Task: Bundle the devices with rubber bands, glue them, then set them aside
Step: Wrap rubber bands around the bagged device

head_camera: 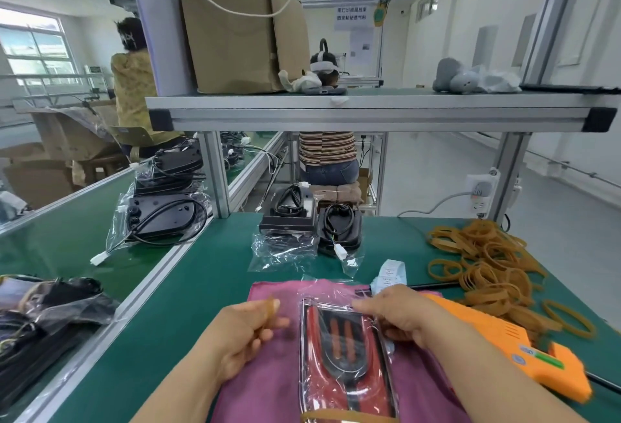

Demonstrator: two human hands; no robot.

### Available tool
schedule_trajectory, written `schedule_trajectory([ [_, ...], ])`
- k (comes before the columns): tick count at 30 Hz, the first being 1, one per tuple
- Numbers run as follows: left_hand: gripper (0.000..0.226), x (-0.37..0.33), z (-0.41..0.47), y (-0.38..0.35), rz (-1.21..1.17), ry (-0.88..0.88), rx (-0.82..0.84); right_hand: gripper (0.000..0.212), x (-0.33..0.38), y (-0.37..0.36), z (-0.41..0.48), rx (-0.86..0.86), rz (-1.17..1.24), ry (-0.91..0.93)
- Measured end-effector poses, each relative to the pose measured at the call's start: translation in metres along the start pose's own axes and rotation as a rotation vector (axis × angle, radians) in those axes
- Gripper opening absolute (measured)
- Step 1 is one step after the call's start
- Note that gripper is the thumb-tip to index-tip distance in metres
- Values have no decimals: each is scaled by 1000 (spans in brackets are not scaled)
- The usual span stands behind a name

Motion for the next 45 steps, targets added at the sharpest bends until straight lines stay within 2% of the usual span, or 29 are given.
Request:
schedule_trajectory([
  [3, 52, -6, -5, -4, 151, -19, 73, 21, 0, -8, -4, 90, 133, -4],
  [6, 71, -11, -13, -10, 229, -24, 190, 31, 3, -9, -11, 113, 247, 17],
  [9, 70, -17, -20, -16, 245, -32, 300, 35, 13, -6, -24, 132, 334, 67],
  [13, 44, -36, -34, -33, 205, -100, 503, 40, 39, 1, -54, 148, 362, 228],
  [15, 64, -55, -41, -37, 221, -175, 564, 42, 54, 7, -70, 149, 399, 325],
  [17, 93, -77, -48, -40, 222, -245, 595, 44, 67, 15, -84, 113, 385, 436],
  [19, 110, -95, -52, -38, 186, -282, 585, 43, 78, 22, -95, 32, 337, 540],
  [24, 125, -126, -59, -37, 245, -436, 482, 42, 86, 25, -113, -64, 324, 691],
  [28, 115, -126, -61, -51, 447, -530, 476, 47, 78, 8, -116, -17, 314, 741],
  [33, 102, -120, -59, -60, 548, -511, 498, 55, 71, 12, -113, 2, 352, 777],
  [36, 94, -120, -54, -62, 634, -523, 467, 66, 70, 12, -109, 63, 409, 726],
  [38, 95, -119, -52, -62, 646, -524, 461, 60, 70, 16, -105, 97, 485, 655],
  [40, 92, -117, -51, -61, 627, -514, 466, 36, 69, 28, -104, -20, 482, 572],
  [42, 87, -114, -49, -59, 624, -512, 470, 11, 72, 53, -112, -334, 339, 565],
  [44, 86, -112, -49, -58, 628, -514, 462, 4, 87, 68, -135, -634, 122, 688],
  [45, 87, -112, -49, -59, 629, -517, 461, 9, 97, 67, -149, -741, 5, 771],
])
Point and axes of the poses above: each hand's wrist, its own z-axis towards the middle knuckle, its own y-axis out of the back of the hand, x = y × z, the point moved 9 cm from there along z, towards the middle knuckle, and after that the axes turned 13 degrees about -y, right-handed, at the moved point
